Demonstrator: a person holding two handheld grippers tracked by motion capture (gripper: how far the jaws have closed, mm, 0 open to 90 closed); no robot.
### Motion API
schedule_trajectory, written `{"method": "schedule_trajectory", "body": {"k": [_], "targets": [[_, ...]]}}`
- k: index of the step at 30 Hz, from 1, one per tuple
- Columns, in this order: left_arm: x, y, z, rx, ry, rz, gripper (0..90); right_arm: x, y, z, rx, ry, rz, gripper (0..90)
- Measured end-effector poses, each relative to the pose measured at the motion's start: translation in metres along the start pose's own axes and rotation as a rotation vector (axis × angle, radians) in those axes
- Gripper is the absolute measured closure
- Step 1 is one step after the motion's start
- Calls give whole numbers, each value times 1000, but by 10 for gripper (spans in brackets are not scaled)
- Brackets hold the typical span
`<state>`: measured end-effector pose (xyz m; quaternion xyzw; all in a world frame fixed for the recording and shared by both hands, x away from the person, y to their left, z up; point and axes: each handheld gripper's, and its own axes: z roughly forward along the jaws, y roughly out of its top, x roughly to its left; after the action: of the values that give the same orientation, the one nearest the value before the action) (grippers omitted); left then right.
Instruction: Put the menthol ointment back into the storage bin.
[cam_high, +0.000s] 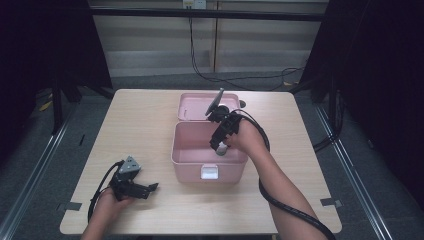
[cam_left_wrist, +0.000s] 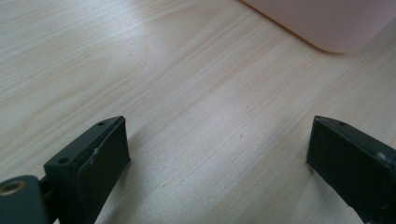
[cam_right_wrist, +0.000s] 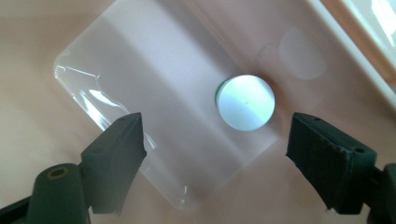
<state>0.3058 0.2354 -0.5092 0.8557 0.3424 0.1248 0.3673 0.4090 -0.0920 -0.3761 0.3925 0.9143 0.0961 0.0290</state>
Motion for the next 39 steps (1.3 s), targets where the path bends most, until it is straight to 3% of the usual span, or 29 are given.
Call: {"method": "schedule_trajectory", "body": {"k": [8,22,39], "targets": [[0,0,0,3,3,3,52,1,-8,-17,-7,-8,-29,183],[-1,0,0,7,9,9,52,3,-23,-33,-22,21,-61,182],[-1,0,0,5,14,8,51,2,-47,-55,-46,2,-86,185]]}}
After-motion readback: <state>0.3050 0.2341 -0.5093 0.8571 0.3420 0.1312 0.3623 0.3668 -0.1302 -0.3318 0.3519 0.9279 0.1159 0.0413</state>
